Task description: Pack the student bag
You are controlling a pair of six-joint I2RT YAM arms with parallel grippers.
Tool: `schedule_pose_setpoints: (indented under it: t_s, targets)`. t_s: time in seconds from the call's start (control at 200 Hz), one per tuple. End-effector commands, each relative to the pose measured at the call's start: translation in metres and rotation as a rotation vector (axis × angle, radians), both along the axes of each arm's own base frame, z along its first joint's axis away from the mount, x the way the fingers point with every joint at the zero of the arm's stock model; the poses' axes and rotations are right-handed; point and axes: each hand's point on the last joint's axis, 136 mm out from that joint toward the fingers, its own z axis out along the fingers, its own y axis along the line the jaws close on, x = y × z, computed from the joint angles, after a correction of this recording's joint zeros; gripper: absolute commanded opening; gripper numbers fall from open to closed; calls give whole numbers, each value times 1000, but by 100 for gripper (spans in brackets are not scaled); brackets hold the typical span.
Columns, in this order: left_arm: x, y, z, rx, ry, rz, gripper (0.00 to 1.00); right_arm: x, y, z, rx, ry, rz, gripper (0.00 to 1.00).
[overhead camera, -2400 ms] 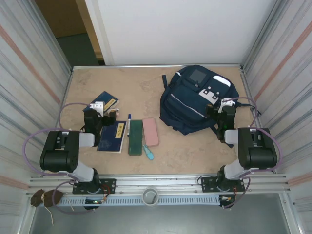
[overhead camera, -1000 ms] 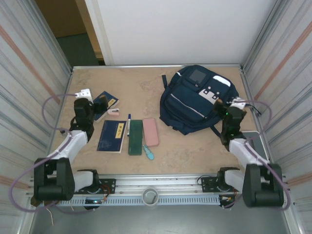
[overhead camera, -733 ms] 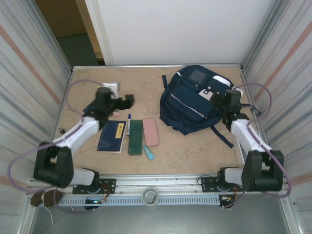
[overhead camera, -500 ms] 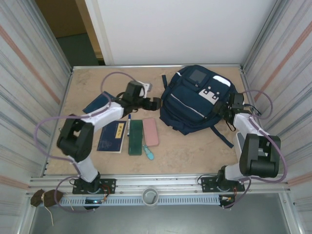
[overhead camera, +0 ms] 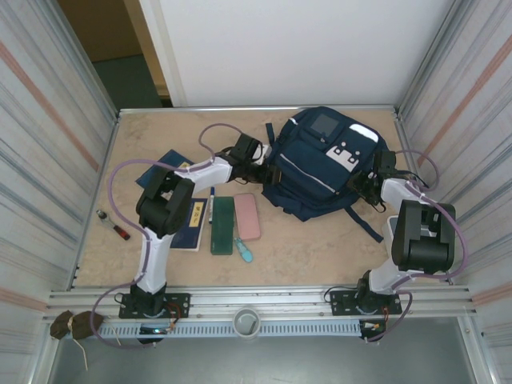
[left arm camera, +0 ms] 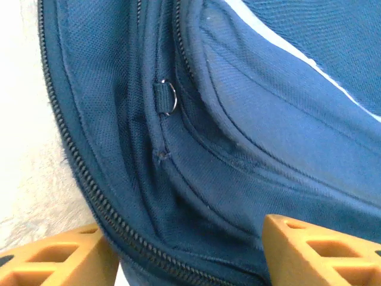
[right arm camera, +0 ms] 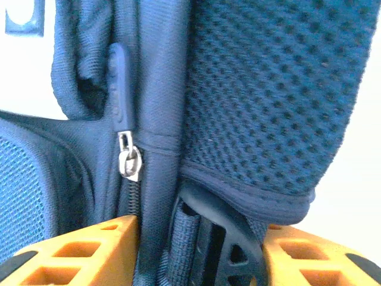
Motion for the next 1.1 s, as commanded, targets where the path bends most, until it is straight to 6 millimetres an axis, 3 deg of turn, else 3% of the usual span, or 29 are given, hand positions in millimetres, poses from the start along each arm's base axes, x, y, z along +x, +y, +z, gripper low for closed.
schedule_pose_setpoints:
  t_s: [0.0, 0.075, 0.185, 0.256, 0.276, 0.376, 0.451, 0.546, 0.631, 0.706, 0.882, 0.937, 0.997, 1.092]
  targets:
    - [4, -3, 4, -45, 27, -22, 47, 8, 28, 13, 81, -57, 68, 37]
    - [13, 5, 10, -72, 16, -9, 31, 8, 40, 22, 108, -91, 97, 28]
    - [25, 16, 36, -141, -6, -30, 11, 11, 71, 41, 213, -157, 165, 20]
    - [31, 27, 52, -173, -22, -43, 3, 12, 104, 60, 279, -191, 260, 21]
    - [33, 30, 71, -194, -52, -46, 1, 11, 113, 65, 290, -195, 296, 21]
    - [38, 53, 110, -244, -105, -48, 0, -2, 143, 90, 300, -213, 445, 28]
    - [44, 77, 133, -279, -137, -24, 0, -15, 135, 95, 275, -209, 443, 41]
    - [49, 97, 150, -320, -153, -14, 0, -22, 98, 86, 242, -195, 317, 61]
    - [52, 105, 159, -342, -160, -17, 0, -19, 71, 70, 253, -177, 186, 69]
    - [54, 107, 163, -356, -155, -28, 0, -11, 67, 58, 280, -168, 132, 73]
    - [58, 113, 165, -336, -147, -43, 0, 16, 78, 27, 324, -127, 90, 76]
    - [62, 117, 164, -340, -146, -33, 0, 28, 86, 21, 367, -135, 94, 74]
    - [67, 121, 163, -335, -145, -25, 0, 40, 96, 19, 426, -154, 108, 63]
    - [82, 131, 154, -286, -145, 2, 1, 52, 110, 23, 507, -171, 122, 29]
